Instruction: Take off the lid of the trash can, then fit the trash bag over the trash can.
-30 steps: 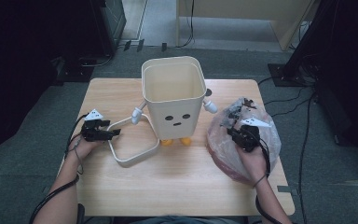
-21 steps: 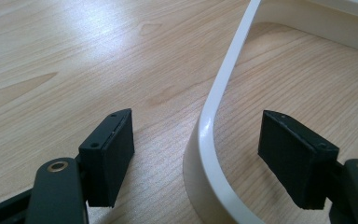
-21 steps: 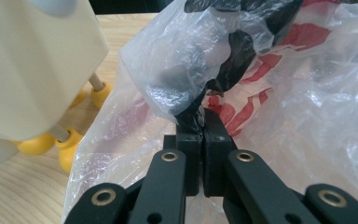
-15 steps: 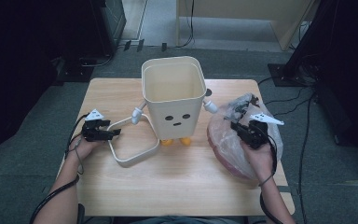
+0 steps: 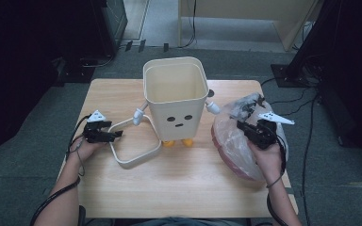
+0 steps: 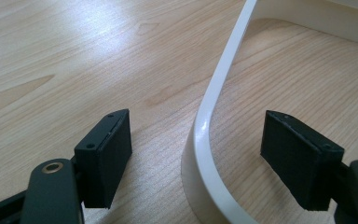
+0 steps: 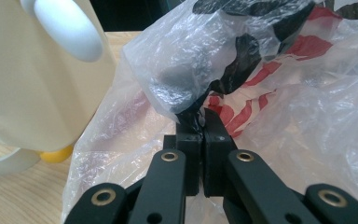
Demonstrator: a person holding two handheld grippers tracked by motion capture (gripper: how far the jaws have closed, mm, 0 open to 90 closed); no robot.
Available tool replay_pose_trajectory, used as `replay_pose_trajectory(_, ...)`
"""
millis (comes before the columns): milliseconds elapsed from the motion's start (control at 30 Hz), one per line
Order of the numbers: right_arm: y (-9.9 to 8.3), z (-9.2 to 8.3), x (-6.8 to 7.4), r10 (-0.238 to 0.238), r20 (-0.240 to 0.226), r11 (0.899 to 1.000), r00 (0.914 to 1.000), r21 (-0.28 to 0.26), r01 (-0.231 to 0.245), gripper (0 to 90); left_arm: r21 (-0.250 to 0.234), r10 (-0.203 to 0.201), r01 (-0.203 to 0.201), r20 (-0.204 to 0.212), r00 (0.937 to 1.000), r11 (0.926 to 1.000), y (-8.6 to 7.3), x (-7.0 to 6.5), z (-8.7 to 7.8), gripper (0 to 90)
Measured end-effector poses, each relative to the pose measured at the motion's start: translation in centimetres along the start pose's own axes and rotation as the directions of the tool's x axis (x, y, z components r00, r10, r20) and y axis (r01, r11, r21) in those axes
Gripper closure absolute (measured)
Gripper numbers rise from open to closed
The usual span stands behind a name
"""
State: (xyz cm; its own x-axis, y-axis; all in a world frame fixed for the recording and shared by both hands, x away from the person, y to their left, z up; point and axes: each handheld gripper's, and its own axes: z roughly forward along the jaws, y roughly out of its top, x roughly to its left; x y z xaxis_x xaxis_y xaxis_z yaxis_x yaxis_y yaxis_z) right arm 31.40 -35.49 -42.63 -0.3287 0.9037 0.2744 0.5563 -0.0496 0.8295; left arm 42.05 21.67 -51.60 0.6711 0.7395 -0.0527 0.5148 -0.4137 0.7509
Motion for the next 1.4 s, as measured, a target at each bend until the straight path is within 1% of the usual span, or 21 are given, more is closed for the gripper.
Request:
replay_pose_trajectory(67,0.0,-0.2,0.1,-0.007,-0.001,1.0,1.0,0.003,0.007,89.0,0.004,0.001,-0.001,-0.003,1.0,1.0,0.0,-0.1,0.0,24.3)
replay_pose_trajectory(133,0.1,-0.4,0.2,-0.013,0.002,1.0,0.9999,0.008,0.013,89.0,0.006,0.009,-0.009,-0.002,1.0,0.9999,0.1,-0.2,0.1,21.5)
replay_pose_trajectory(333,0.6,-0.8,0.6,0.018,-0.023,1.0,0.9996,0.023,-0.018,88.9,0.013,0.021,-0.021,-0.014,0.9997,0.9997,0.1,-0.4,0.2,21.1)
replay_pose_trajectory(467,0.8,-1.0,0.8,0.023,-0.032,0.999,0.9992,0.03,-0.022,89.0,0.015,0.026,-0.026,-0.019,0.9995,0.9995,0.1,-0.5,0.2,21.1)
replay_pose_trajectory(567,1.4,-1.5,0.8,0.015,-0.031,0.999,0.9994,0.03,-0.014,89.0,0.019,0.036,-0.036,-0.031,0.9989,0.9992,0.1,-0.7,0.3,21.1)
replay_pose_trajectory(767,3.0,-2.8,0.9,0.014,-0.038,0.999,0.9992,0.037,-0.013,88.9,0.019,0.035,-0.034,-0.03,0.9989,0.9992,0.1,-0.7,0.3,20.9)
replay_pose_trajectory(867,3.8,-3.7,0.8,0.016,-0.039,0.999,0.9991,0.028,-0.015,89.0,0.019,0.035,-0.035,-0.03,0.9989,0.9992,0.1,-0.7,0.3,20.9)
replay_pose_trajectory(967,4.8,-4.7,0.9,0.002,-0.023,1.0,0.9997,0.013,-0.001,89.0,0.021,0.038,-0.037,-0.032,0.9988,0.9991,0.1,-0.7,0.3,20.9)
replay_pose_trajectory(1033,5.3,-5.2,0.9,0.002,-0.021,1.0,0.9998,0.004,-0.002,89.0,0.021,0.038,-0.037,-0.032,0.9988,0.9991,0.1,-0.7,0.3,20.9)
replay_pose_trajectory(1200,6.4,-6.0,1.2,0.004,-0.035,1.0,0.9994,-0.013,-0.005,88.9,0.021,0.037,-0.037,-0.032,0.9988,0.9991,0.1,-0.7,0.3,20.9)
replay_pose_trajectory(1400,7.8,-6.9,1.8,-0.013,-0.046,0.999,0.9989,-0.043,0.011,89.0,0.021,0.036,-0.035,-0.034,0.9988,0.9992,0.1,-0.7,0.3,20.9)
